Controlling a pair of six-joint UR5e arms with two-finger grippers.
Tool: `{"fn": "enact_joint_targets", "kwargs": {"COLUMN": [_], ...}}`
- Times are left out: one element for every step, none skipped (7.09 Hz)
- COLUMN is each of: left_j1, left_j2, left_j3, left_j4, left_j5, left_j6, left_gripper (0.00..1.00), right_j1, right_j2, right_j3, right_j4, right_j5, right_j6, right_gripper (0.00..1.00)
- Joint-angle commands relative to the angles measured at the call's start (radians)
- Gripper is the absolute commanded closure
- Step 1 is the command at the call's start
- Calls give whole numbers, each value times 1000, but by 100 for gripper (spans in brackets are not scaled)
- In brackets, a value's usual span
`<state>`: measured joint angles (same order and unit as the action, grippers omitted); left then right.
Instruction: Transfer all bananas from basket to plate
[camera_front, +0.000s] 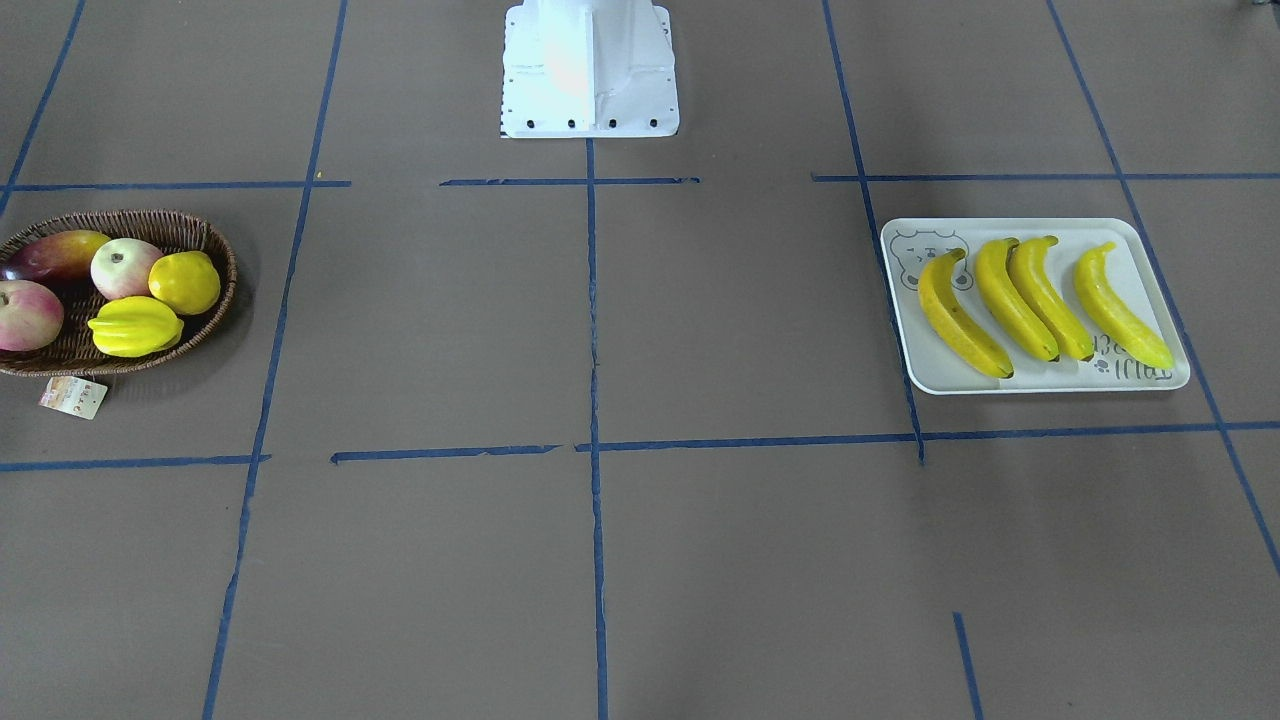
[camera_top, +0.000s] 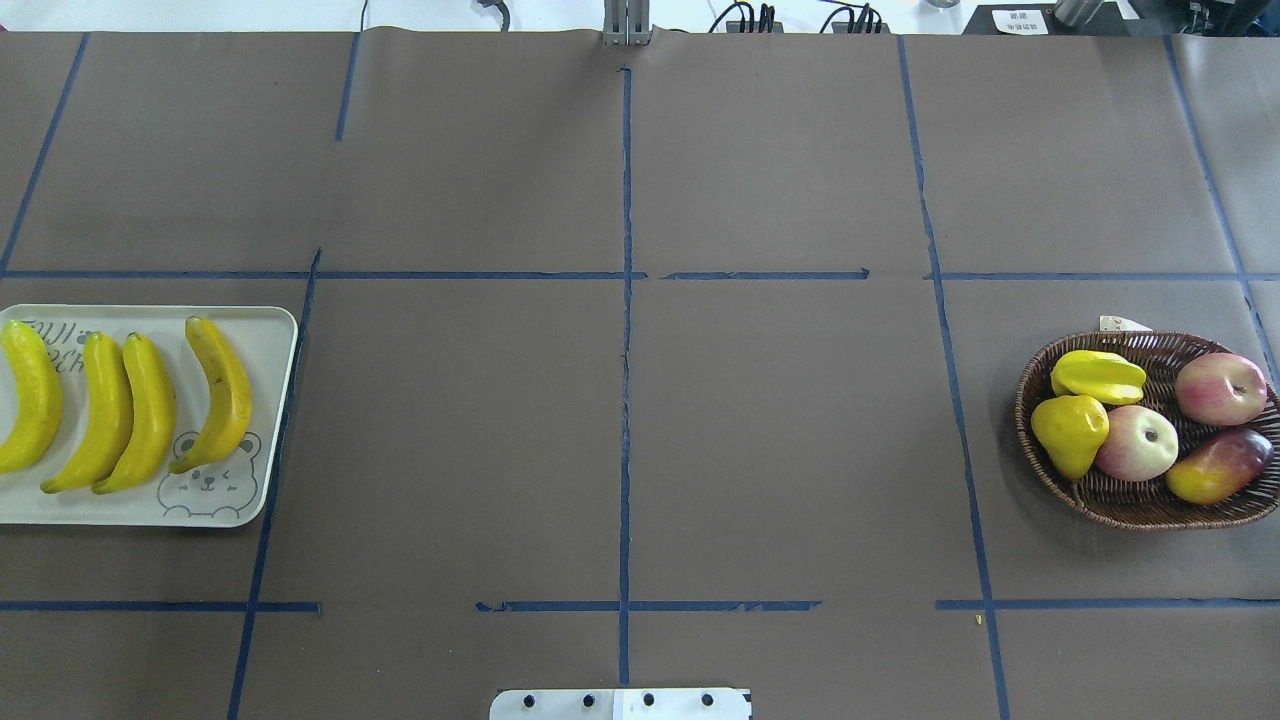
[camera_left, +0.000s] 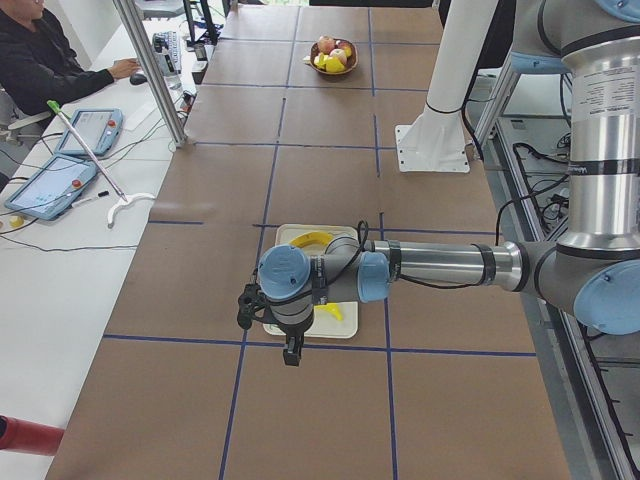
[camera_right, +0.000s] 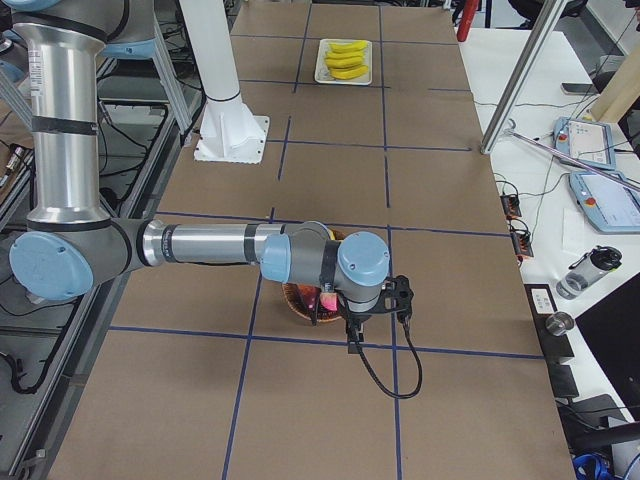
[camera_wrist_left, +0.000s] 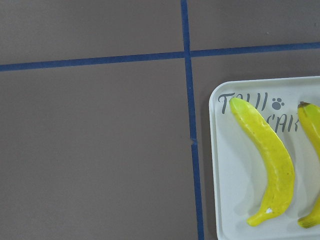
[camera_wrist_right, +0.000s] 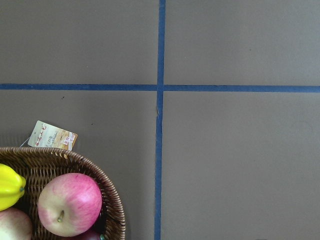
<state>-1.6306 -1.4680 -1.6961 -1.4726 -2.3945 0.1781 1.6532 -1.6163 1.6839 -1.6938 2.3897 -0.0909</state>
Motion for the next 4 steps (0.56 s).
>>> {"fn": "enact_joint_targets", "kwargs": {"left_j1": [0,0,0,0], "left_j2": [2,2,2,2], "left_j3": [-1,-1,-1,1], "left_j4": [0,-2,-2,-2], "left_j5": [0,0,0,0], "left_j6": [0,-2,-2,-2], "left_gripper": [0,0,0,0], "right_j1": [-7,-12,-16,-23], "right_j2": [0,0,0,0], "right_j3": [5,11,13,11], "right_j4": [2,2,3,2], "right_j5": [3,2,0,0], "right_j6": [111,109,106,102], "right_gripper": [0,0,0,0]}}
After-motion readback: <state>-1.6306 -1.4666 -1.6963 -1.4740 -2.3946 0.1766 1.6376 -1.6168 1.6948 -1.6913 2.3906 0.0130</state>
